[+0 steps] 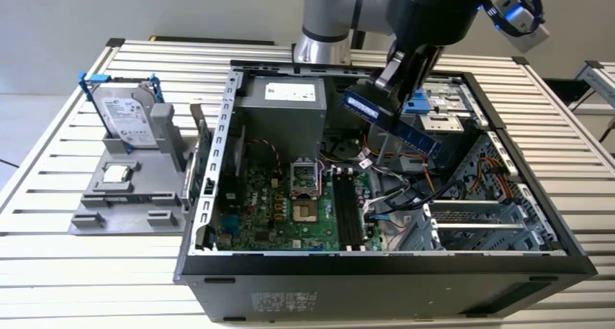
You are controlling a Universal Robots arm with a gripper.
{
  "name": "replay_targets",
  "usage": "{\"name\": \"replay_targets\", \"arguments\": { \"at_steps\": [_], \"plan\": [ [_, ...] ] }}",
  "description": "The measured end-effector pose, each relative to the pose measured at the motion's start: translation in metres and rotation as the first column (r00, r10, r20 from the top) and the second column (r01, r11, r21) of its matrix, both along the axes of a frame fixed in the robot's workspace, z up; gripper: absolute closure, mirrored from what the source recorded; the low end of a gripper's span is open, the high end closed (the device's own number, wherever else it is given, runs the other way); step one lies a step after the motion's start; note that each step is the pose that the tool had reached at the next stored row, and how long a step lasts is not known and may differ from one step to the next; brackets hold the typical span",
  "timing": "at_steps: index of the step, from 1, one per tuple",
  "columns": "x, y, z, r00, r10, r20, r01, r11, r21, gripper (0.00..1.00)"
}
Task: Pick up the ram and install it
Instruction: 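Insert the ram into the slot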
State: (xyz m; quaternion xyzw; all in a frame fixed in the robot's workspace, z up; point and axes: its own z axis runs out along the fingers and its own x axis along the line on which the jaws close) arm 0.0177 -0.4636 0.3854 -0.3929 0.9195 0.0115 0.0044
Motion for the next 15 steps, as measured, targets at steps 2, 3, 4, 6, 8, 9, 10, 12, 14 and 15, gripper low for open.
{"name": "replay_targets", "arguments": {
  "at_steps": [2,3,4,6,8,9,10,12,14,15],
  "plan": [
    [0.0,0.0,0.0,0.9999,-0.013,0.0,0.013,0.9999,0.0,1.0],
    [0.0,0.0,0.0,0.9998,-0.02,0.0,0.02,0.9998,0.0,1.0],
    [0.0,0.0,0.0,0.9997,-0.026,0.0,0.026,0.9997,0.0001,1.0],
    [0.0,0.0,0.0,0.9993,-0.038,-0.0001,0.038,0.9993,0.0,1.0],
    [0.0,0.0,0.0,0.9987,-0.05,0.0,0.05,0.9987,0.0,1.0],
    [0.0,0.0,0.0,0.9985,-0.056,0.0,0.056,0.9985,0.0001,1.0],
    [0.0,0.0,0.0001,0.9968,-0.08,-0.0001,0.08,0.9968,-0.0001,1.0],
    [0.0,0.0,0.0001,0.9959,-0.09,-0.0001,0.09,0.9959,-0.0001,1.0],
    [0.0,0.0,0.0,0.9948,-0.102,0.0,0.102,0.9948,0.0,1.0],
    [0.0,0.0,0.0,0.9943,-0.107,0.0,0.107,0.9943,0.0,1.0]
  ]
}}
